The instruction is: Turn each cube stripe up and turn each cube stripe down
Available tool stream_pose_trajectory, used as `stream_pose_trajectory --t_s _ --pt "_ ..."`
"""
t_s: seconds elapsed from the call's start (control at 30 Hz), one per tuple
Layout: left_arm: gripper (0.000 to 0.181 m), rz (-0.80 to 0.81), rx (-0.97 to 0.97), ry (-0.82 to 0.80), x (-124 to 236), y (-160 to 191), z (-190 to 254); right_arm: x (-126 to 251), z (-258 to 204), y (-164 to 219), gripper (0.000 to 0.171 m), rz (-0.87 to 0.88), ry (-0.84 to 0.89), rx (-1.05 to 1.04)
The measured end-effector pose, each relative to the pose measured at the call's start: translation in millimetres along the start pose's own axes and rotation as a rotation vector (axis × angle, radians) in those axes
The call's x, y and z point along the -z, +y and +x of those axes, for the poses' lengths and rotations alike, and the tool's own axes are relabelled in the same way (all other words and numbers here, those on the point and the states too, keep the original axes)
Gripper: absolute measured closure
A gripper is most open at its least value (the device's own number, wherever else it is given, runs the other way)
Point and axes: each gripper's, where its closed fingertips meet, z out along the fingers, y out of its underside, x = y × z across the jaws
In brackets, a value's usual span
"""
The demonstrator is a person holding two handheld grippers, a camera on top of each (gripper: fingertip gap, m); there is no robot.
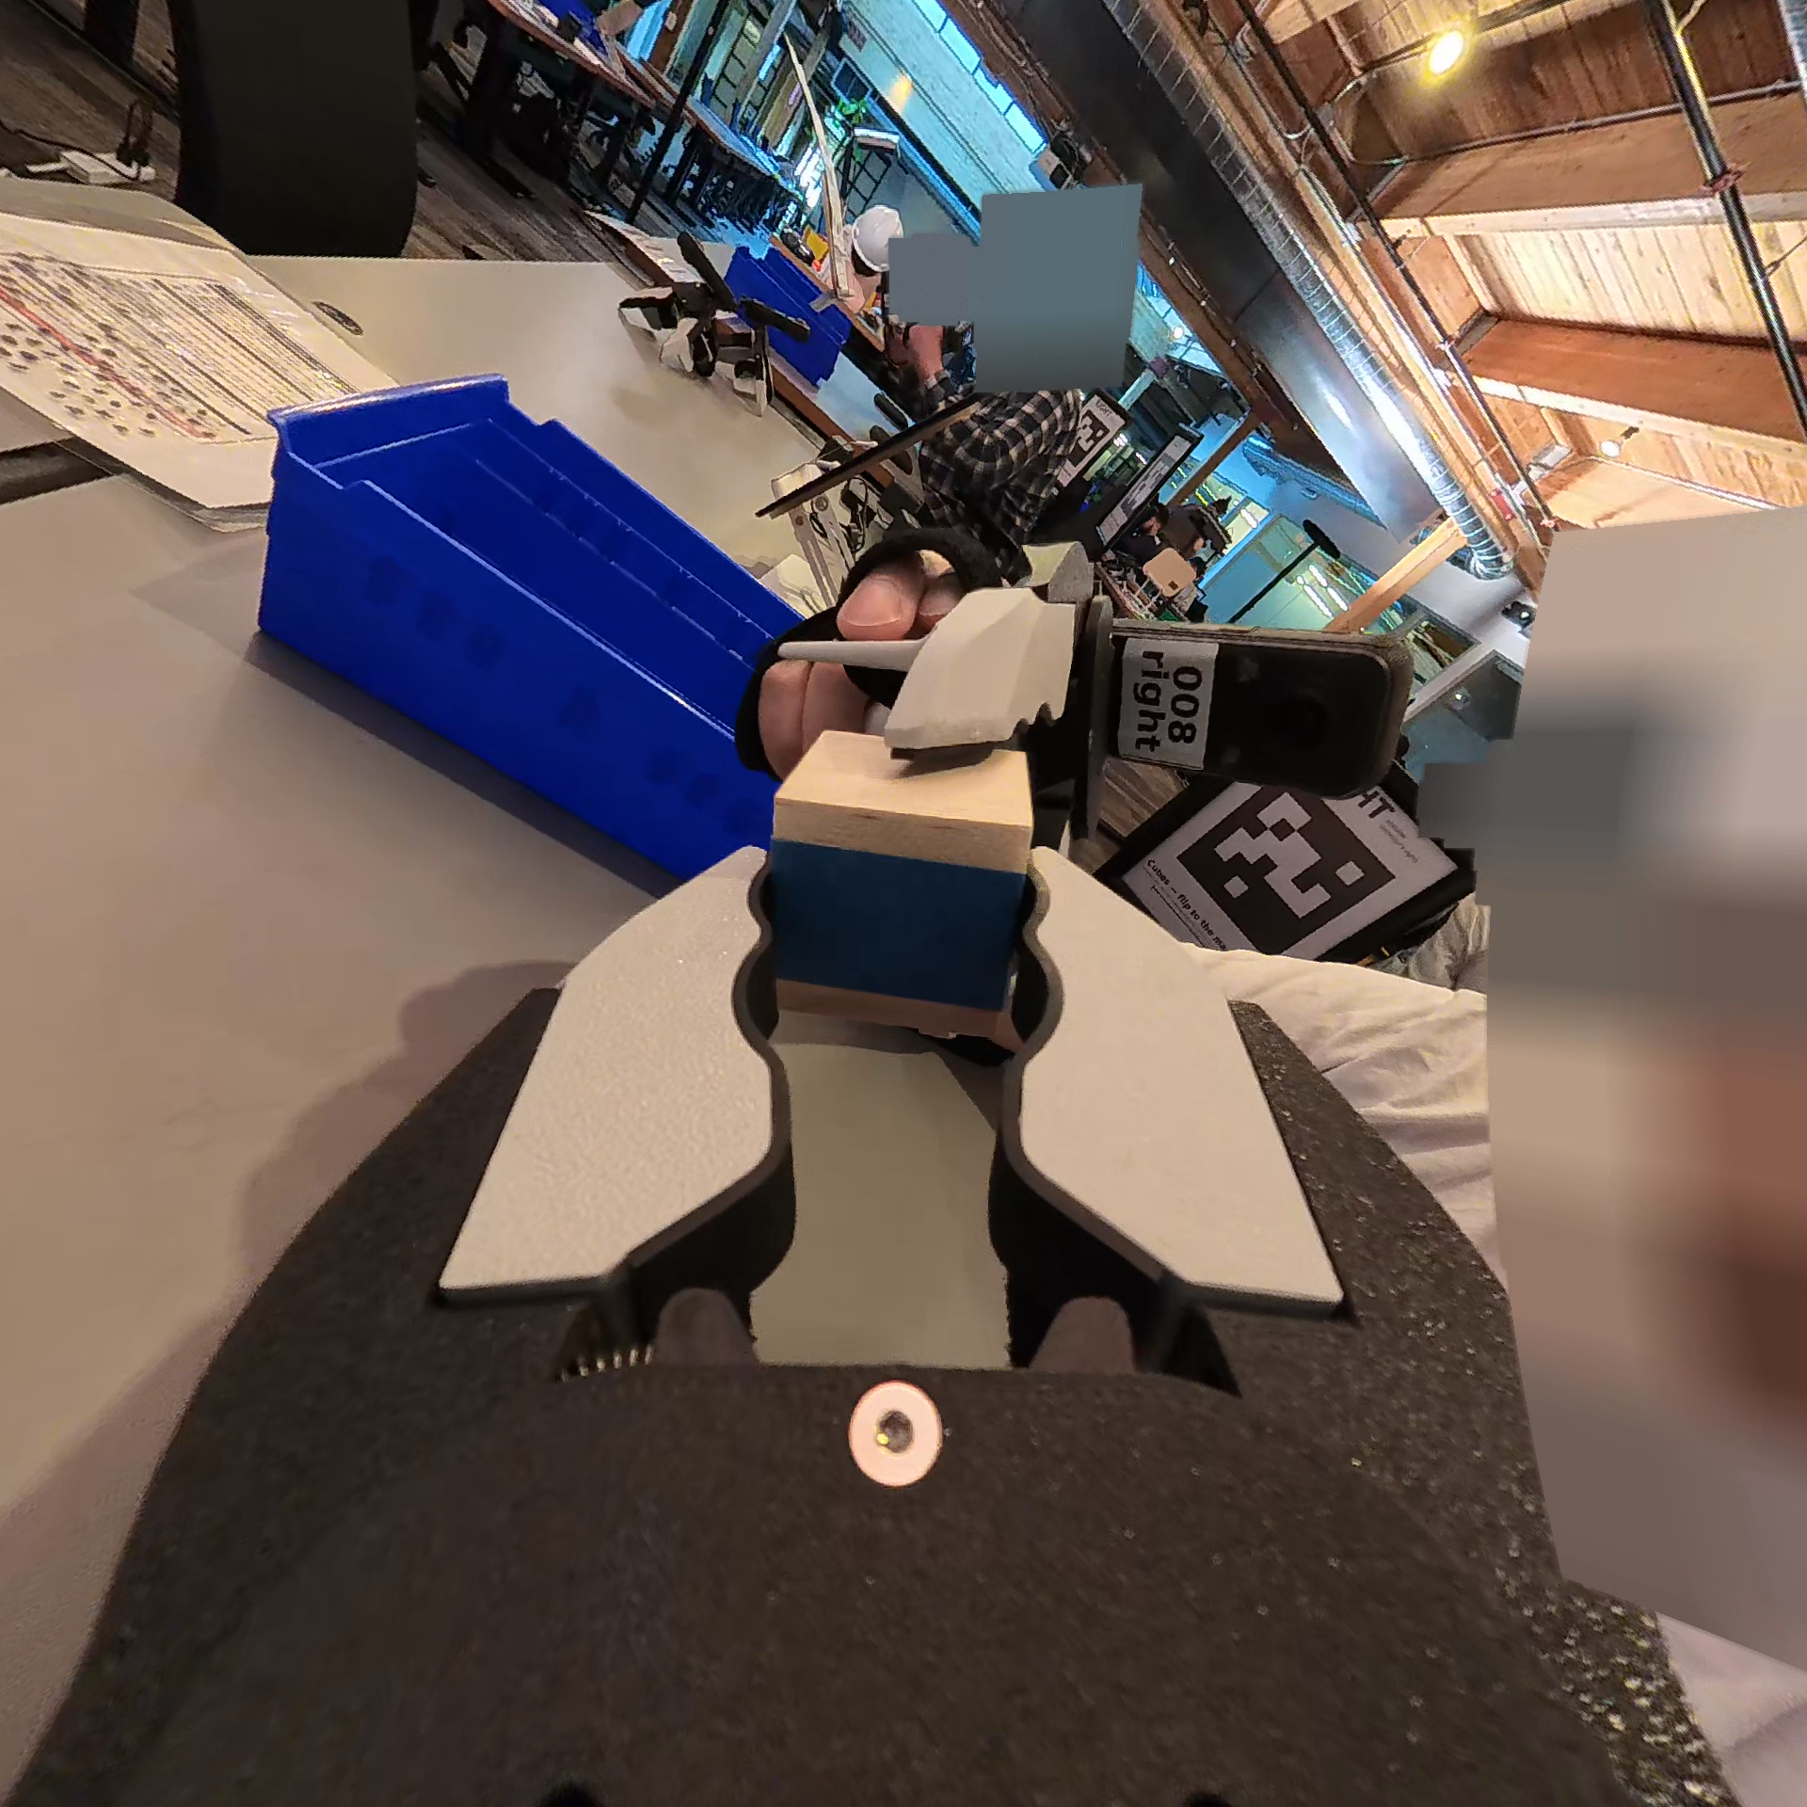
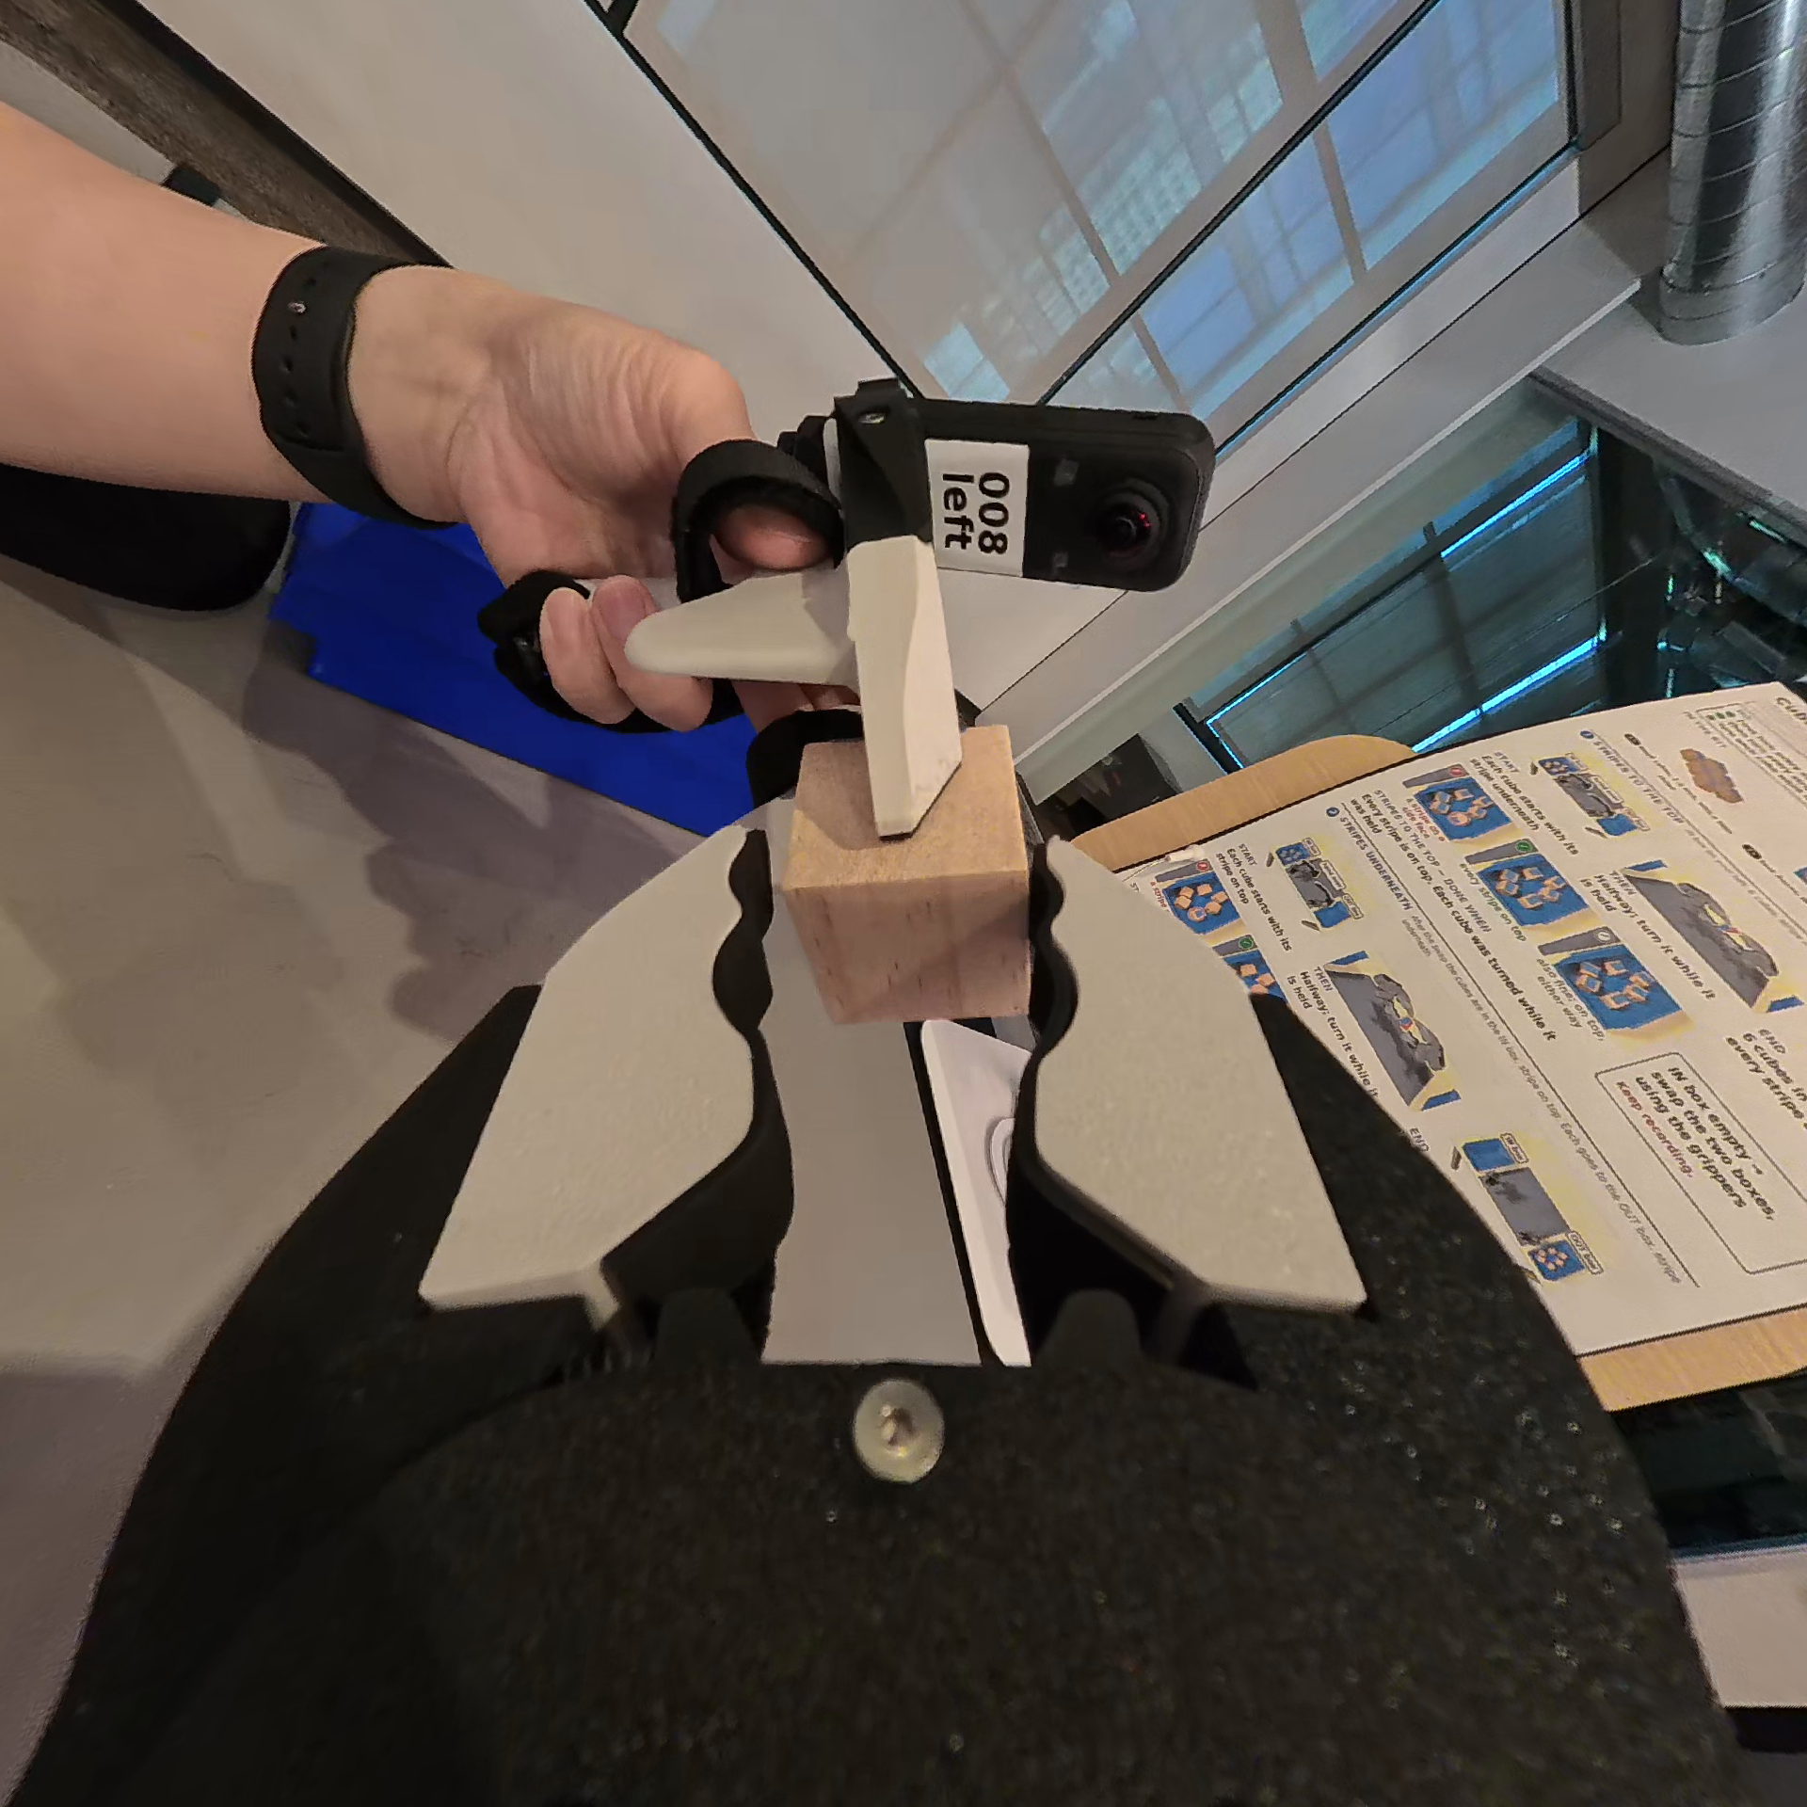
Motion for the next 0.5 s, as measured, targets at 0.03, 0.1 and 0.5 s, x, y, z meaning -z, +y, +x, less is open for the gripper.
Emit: stream_pose_trajectory --t_s 0.03,0.1,0.5 --pt "0.136 -0.003 -0.001 0.003 -1 1 0 0 0 0 0.121 -0.003 0.001 0.003" --pt "0.136 -0.008 0.004 0.026 -2 2 4 -1 0 2 0.121 -0.018 0.005 0.021" --pt "0.125 0.037 -0.012 -0.03 4 -8 -4 4 1 3 0.125 -0.008 -0.039 -0.043"
